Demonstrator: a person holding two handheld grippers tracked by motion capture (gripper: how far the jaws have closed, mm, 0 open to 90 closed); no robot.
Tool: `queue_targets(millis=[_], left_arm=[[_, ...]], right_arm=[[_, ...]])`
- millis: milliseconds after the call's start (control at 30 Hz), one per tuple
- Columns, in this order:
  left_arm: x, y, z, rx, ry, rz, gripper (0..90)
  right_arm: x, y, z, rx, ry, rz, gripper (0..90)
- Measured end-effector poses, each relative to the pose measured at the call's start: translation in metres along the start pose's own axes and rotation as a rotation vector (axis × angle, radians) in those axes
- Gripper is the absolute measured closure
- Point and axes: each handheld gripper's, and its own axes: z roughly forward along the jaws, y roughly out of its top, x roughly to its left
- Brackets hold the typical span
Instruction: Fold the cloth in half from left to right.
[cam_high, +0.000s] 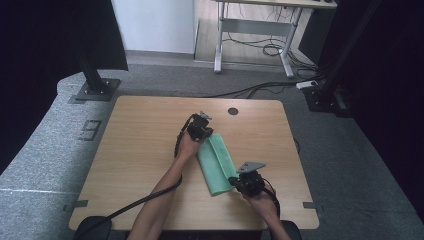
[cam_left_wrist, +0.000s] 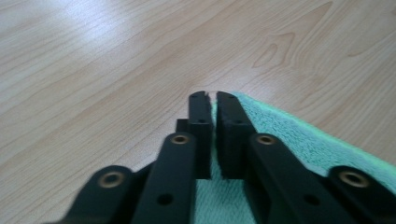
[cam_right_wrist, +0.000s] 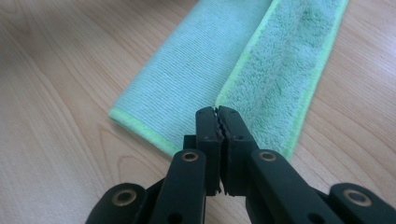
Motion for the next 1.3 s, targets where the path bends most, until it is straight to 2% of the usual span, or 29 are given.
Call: queue_targets(millis=[33,133,267,333,400,467,500,667,700,733,767,800,833,933,1000,1033,1067,1133,1200,1233,1267,1300], left_arm=[[0.001,0.0,0.0,-0.009,-0.003,-0.009,72.8],[0.002,0.002,-0.003,-0.018,-0.004,-0.014,61.0],[0.004,0.009,-0.016,-0.047,-0.006,-0.026,49.1],[0.004,0.015,-0.026,-0.085,0.009,-0.021,43.5],[0.005,0.016,-0.033,-0.093,0.013,-0.023,36.6],[0.004,0.016,-0.036,-0.099,0.012,-0.019,34.3],[0.004,0.014,-0.04,-0.101,-0.002,-0.012,32.3],[-0.002,-0.001,-0.046,-0.089,-0.035,-0.006,24.3],[-0.005,-0.007,-0.047,-0.08,-0.037,0.003,23.1],[-0.007,-0.011,-0.047,-0.073,-0.038,0.011,23.1],[-0.011,-0.019,-0.049,-0.052,-0.037,0.032,20.0],[-0.011,-0.019,-0.049,-0.052,-0.037,0.032,19.5],[-0.015,-0.026,-0.051,-0.042,-0.032,0.045,18.4],[-0.023,-0.044,-0.058,-0.027,-0.04,0.059,15.8],[-0.025,-0.048,-0.06,-0.027,-0.042,0.059,15.5],[-0.031,-0.061,-0.063,-0.023,-0.051,0.06,14.8],[-0.031,-0.061,-0.063,-0.023,-0.051,0.06,14.8],[-0.041,-0.075,-0.063,-0.014,-0.058,0.062,14.5],[-0.044,-0.078,-0.061,-0.011,-0.057,0.065,14.4],[-0.05,-0.083,-0.057,0.005,-0.043,0.085,14.2],[-0.05,-0.083,-0.057,0.005,-0.043,0.085,14.1],[-0.054,-0.086,-0.052,0.029,-0.021,0.107,14.0]], right_arm=[[-0.001,-0.001,0.001,0.003,-0.008,0.003,84.5],[-0.005,-0.002,0.0,-0.003,-0.033,0.019,77.4],[-0.011,-0.002,-0.004,-0.02,-0.069,0.034,68.2],[-0.014,-0.002,-0.006,-0.026,-0.084,0.041,65.2],[-0.017,-0.003,-0.007,-0.031,-0.104,0.048,62.7],[-0.019,-0.003,-0.007,-0.03,-0.107,0.053,61.0],[-0.023,-0.004,-0.007,-0.026,-0.122,0.058,58.5],[-0.028,-0.005,-0.003,0.0,-0.125,0.055,51.4],[-0.031,-0.007,0.003,0.022,-0.136,0.048,50.0],[-0.031,-0.007,0.003,0.022,-0.136,0.048,50.0],[-0.034,-0.009,0.006,0.046,-0.147,0.043,48.8],[-0.034,-0.009,0.006,0.046,-0.147,0.043,48.8],[-0.037,-0.011,0.01,0.075,-0.159,0.033,47.9],[-0.041,-0.012,0.011,0.08,-0.151,0.043,46.7],[-0.041,-0.011,0.011,0.087,-0.159,0.035,46.1],[-0.041,-0.009,0.011,0.091,-0.16,0.026,45.9],[-0.041,-0.009,0.011,0.091,-0.16,0.026,45.9],[-0.041,-0.007,0.012,0.099,-0.164,0.007,44.4],[-0.041,-0.006,0.013,0.109,-0.164,0.006,43.7],[-0.041,-0.007,0.014,0.108,-0.158,0.009,43.2],[-0.041,-0.007,0.014,0.108,-0.158,0.009,43.2],[-0.041,-0.009,0.014,0.1,-0.162,0.001,41.1]])
